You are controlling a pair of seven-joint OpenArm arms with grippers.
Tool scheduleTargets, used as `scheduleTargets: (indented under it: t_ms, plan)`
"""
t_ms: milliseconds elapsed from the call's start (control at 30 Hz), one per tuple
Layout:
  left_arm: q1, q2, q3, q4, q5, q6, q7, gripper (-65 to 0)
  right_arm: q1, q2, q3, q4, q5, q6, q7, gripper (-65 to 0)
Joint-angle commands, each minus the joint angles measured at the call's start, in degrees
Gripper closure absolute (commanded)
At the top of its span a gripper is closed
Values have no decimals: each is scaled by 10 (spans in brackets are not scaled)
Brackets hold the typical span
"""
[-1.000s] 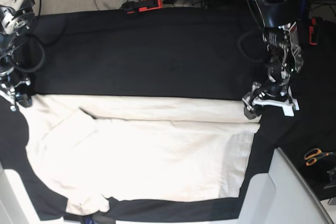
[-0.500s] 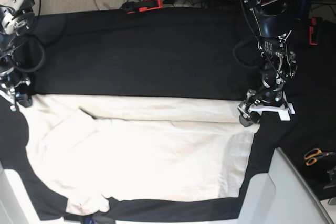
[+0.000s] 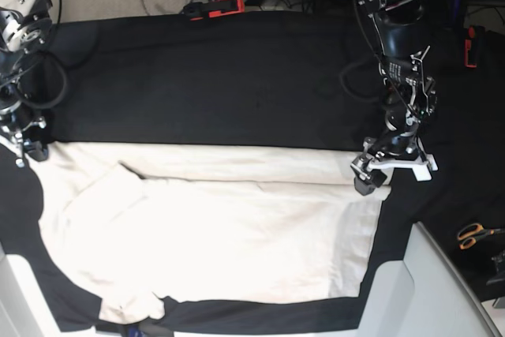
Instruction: Fold the T-shirt properly
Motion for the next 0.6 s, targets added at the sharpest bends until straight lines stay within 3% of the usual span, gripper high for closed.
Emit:
scheduleTargets:
  t_ms: [0, 67, 267, 333, 500, 567]
  plan:
    - [3, 1, 1, -9, 8, 16, 36, -533, 8, 10, -1, 3, 4, 3, 0, -5]
    - [1, 0, 1, -20, 8, 16, 34, -464, 8, 10, -1, 3, 4, 3, 0, -5]
    - [-8, 1, 1, -35, 7, 16, 34, -155, 8, 10, -1, 3, 4, 3, 0, -5]
    - [-9, 1, 1, -36, 7, 16, 34, -114, 8, 10, -1, 3, 4, 3, 0, -5]
    - [-10, 1, 0, -36, 7, 18, 34, -100, 7, 11, -1, 3, 4, 3, 0, -5]
    - [-10, 1, 0, -38, 7, 18, 34, -43, 7, 11, -1, 3, 3, 3, 0, -5]
